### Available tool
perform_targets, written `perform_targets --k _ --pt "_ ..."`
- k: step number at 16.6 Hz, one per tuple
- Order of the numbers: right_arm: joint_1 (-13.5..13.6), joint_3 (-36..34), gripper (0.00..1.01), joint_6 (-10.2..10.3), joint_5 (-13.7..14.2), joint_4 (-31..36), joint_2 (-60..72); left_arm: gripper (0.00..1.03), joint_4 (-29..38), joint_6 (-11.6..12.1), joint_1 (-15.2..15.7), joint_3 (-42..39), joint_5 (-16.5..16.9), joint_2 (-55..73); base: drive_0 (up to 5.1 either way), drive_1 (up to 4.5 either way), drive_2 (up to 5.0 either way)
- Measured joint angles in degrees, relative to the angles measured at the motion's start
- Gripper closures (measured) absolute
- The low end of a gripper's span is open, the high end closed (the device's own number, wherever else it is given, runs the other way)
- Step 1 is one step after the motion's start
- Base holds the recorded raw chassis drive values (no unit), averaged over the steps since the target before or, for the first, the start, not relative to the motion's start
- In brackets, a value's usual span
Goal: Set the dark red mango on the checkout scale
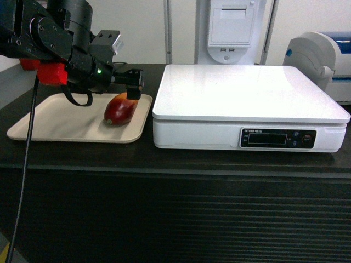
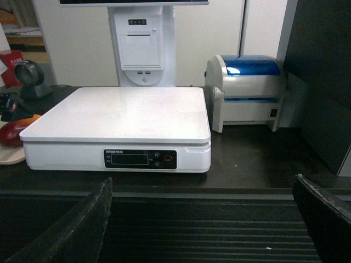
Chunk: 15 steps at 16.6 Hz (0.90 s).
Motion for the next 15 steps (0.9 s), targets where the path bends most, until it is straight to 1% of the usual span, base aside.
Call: perform_targets --k 2,4,5,9,10,12,13,14,15 --pt "0.0 0.0 0.03 0.0 0.0 0.0 0.0 0.05 -2.9 0.8 0.3 4.0 -0.1 1.9 0.0 0.0 0.0" --pt "0.0 0.0 0.03 0.0 0.0 0.0 0.0 0.05 -7.7 1.8 0.7 7.3 1.4 3.3 0.0 0.0 0.0" --pt "0.0 0.0 0.03 0.0 0.0 0.0 0.0 0.05 -10.8 1.9 0.6 8.2 1.5 4.1 0.0 0.0 0.0" --pt "0.0 0.0 0.03 0.0 0.0 0.0 0.0 0.05 -13.6 2.6 0.0 8.4 1.0 5.6 0.0 0.0 0.0" --pt "0.0 0.0 0.03 0.0 0.0 0.0 0.0 0.1 -13.4 3.4 -0.1 8.4 0.5 5.6 0.0 0.0 0.0" --pt "0.0 0.0 0.03 0.0 0.0 0.0 0.0 0.31 -12.5 3.5 -0.1 8.1 0.2 5.6 0.0 0.0 0.0" --pt "0.0 0.0 0.03 0.0 0.0 0.0 0.0 0.4 -11.7 3.6 -0.1 7.3 0.2 5.3 0.0 0.0 0.0" --pt "0.0 0.0 0.03 0.0 0.0 0.0 0.0 0.43 -11.5 3.8 -0.1 6.3 0.1 4.5 0.0 0.0 0.0" --pt "0.0 0.0 0.03 0.0 0.0 0.0 0.0 0.44 -11.5 4.4 -0.1 5.1 -0.1 3.6 0.0 0.0 0.0"
